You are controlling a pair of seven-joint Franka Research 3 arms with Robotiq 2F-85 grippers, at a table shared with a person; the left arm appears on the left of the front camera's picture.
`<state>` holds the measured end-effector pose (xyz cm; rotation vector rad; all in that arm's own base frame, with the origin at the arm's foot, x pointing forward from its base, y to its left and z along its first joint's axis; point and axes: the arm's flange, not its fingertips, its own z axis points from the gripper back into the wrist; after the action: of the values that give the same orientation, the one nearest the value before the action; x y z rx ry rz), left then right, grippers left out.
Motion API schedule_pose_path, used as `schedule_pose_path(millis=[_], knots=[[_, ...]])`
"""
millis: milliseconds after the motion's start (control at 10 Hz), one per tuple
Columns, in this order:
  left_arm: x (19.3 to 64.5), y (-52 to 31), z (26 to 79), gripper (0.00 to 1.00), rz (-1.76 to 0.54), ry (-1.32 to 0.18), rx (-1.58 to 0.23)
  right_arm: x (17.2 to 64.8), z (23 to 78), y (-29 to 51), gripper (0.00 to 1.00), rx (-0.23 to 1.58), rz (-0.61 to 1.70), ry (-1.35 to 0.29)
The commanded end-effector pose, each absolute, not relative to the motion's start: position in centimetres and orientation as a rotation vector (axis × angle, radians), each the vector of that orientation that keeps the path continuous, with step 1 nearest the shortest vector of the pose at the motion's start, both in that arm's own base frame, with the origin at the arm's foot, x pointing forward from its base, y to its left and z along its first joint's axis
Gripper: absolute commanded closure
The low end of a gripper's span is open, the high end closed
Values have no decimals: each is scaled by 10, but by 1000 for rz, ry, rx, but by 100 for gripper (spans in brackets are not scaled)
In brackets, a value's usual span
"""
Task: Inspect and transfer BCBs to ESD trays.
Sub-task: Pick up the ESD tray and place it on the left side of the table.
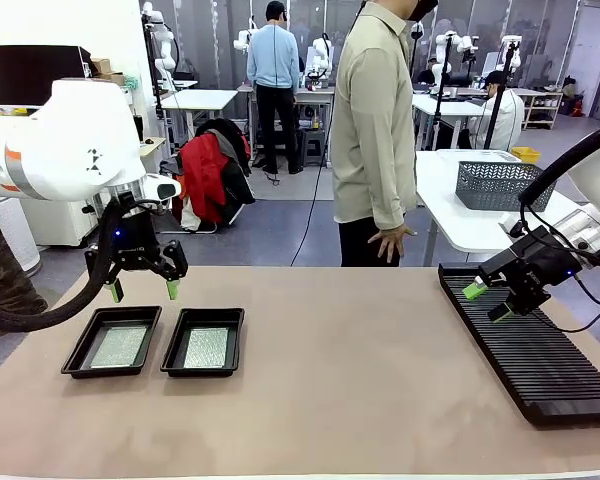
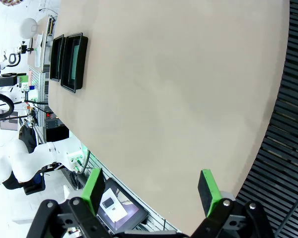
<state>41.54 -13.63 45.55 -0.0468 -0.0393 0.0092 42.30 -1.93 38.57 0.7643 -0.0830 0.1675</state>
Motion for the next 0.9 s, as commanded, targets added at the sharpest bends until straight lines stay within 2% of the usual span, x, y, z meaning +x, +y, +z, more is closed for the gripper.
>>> schedule_pose_path(millis=[0,500,600,800], knots=[[405,-134,462,0,39,-39,-2,422,387,-19,0,766,166,-84],[402,-136,481,0,43,-40,22,422,387,-19,0,766,166,-84],[404,-135,474,0,15,-45,-37,422,387,-19,0,766,166,-84],[404,-135,474,0,15,-45,-37,422,387,-19,0,766,166,-84]])
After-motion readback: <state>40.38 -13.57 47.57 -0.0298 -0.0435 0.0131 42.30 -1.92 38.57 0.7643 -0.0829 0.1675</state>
